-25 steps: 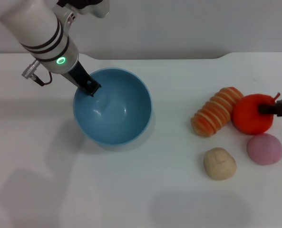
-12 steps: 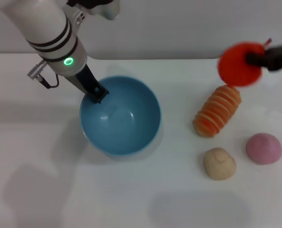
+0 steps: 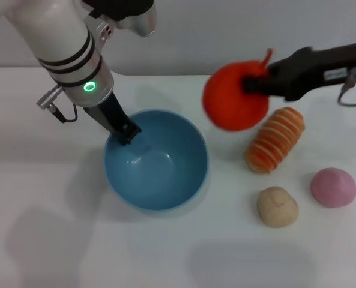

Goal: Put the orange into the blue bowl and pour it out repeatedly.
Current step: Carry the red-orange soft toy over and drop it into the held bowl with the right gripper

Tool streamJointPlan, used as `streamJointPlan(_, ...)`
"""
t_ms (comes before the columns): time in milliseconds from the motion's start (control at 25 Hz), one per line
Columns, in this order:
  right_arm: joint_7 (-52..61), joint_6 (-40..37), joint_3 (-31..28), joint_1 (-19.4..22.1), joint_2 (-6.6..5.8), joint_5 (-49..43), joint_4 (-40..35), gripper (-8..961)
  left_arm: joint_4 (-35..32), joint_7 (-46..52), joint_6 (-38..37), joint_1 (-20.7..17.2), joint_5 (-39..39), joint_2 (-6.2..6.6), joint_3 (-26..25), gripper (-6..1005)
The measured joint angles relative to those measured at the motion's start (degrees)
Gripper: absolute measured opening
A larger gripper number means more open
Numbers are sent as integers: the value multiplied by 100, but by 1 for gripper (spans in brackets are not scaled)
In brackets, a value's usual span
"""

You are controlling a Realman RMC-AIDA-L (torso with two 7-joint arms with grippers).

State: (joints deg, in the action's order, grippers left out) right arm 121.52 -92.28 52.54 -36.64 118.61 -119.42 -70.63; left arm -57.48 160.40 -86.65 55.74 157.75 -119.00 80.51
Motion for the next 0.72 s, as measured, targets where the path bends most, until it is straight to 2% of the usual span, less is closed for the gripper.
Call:
streamJointPlan(360, 4, -319, 729, -105, -3, 524, 289, 35, 10, -7, 163, -76, -3, 0, 110, 0)
streamJointPlan(720, -40, 159, 969, -634, -26, 351, 1555, 48, 41, -19, 286, -117, -39, 0, 188, -1)
